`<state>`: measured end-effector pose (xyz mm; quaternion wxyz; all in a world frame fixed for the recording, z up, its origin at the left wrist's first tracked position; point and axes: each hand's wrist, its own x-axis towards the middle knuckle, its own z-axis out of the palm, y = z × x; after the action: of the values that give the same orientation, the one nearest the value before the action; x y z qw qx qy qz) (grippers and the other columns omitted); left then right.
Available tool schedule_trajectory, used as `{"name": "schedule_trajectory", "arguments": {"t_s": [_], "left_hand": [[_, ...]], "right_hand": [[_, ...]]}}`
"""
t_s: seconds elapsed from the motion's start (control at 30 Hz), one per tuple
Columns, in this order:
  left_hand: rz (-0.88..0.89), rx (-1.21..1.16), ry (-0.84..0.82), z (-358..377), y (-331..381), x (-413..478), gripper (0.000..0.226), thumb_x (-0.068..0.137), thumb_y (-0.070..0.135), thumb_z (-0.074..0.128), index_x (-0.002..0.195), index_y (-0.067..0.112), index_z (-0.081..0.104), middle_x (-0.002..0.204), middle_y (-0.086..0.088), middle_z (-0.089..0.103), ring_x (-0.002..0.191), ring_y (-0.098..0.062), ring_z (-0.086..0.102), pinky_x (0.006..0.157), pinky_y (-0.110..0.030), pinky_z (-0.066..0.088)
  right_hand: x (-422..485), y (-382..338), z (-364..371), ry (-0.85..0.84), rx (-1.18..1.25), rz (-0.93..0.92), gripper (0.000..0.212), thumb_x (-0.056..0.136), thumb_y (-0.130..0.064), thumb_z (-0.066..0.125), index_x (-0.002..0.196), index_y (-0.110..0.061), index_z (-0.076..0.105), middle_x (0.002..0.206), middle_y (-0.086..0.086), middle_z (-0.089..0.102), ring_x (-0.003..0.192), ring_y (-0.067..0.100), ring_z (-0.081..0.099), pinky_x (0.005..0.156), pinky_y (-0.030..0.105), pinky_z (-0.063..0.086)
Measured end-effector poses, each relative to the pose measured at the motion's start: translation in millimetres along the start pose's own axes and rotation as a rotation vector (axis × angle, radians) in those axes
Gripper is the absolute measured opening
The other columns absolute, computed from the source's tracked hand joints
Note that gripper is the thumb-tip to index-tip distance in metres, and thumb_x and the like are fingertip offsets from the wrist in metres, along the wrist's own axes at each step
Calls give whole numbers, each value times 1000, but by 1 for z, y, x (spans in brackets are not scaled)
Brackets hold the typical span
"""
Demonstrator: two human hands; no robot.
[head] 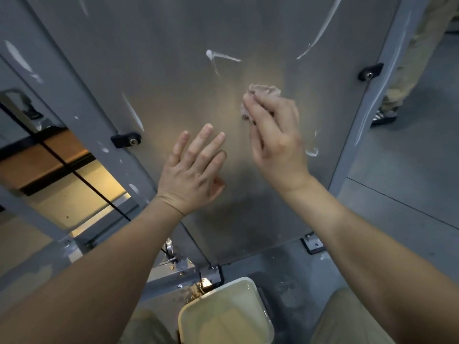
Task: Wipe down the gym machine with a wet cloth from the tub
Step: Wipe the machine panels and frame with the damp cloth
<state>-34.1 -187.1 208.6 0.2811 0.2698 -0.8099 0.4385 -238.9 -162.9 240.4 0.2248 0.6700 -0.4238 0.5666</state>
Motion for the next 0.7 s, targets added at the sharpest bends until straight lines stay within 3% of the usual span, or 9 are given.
{"name": "schedule_trajectory", "arguments": {"t_s": [0.13,0.2,0.3,0.37,0.43,0.53,0.7], "left_hand": [[-22,-35,10,-5,2,1,37,78,22,57,107,5,71,149,-11,50,147,-35,37,126,-53,17],[-42,-60,-7,-8,2,2,42,76,25,61,112,4,66,147,-11,48,148,-34,34,126,-52,15],[-83,-116,-33,-16,2,3,52,74,29,65,120,6,58,144,-11,47,150,-31,31,126,-50,15],[-100,-160,-42,-21,1,4,52,74,25,64,121,5,56,145,-10,45,150,-30,31,126,-50,17],[-99,-187,-47,-24,1,5,50,75,19,62,122,5,54,145,-10,43,149,-30,33,126,-49,18],[-93,-190,-59,-25,0,5,47,75,16,60,120,2,58,144,-11,44,149,-30,33,126,-50,20],[-142,-197,-86,-27,3,8,53,73,17,59,124,1,59,144,-12,46,149,-29,34,126,-48,18]], "right_hand": [[-43,9,-15,-296,-36,-164,34,95,9,59,126,0,70,123,17,68,101,38,63,90,44,55],[-26,13,-20,-237,-35,-125,33,95,9,59,125,0,70,123,18,67,102,38,63,91,43,55],[17,9,-17,-12,-28,-3,30,97,9,56,123,5,69,122,21,66,108,40,64,100,41,49],[13,1,-10,-10,-34,-7,34,93,13,57,125,6,68,124,21,64,108,41,63,101,43,48],[-17,3,-9,-169,-20,-130,42,87,15,60,127,4,67,128,15,59,104,40,62,96,45,52],[-32,17,-23,-365,-80,-235,42,88,10,64,127,-4,69,127,11,63,98,34,60,77,46,59],[24,8,-18,-24,-49,-25,32,95,11,57,122,3,71,121,20,66,102,40,64,94,43,51]]}}
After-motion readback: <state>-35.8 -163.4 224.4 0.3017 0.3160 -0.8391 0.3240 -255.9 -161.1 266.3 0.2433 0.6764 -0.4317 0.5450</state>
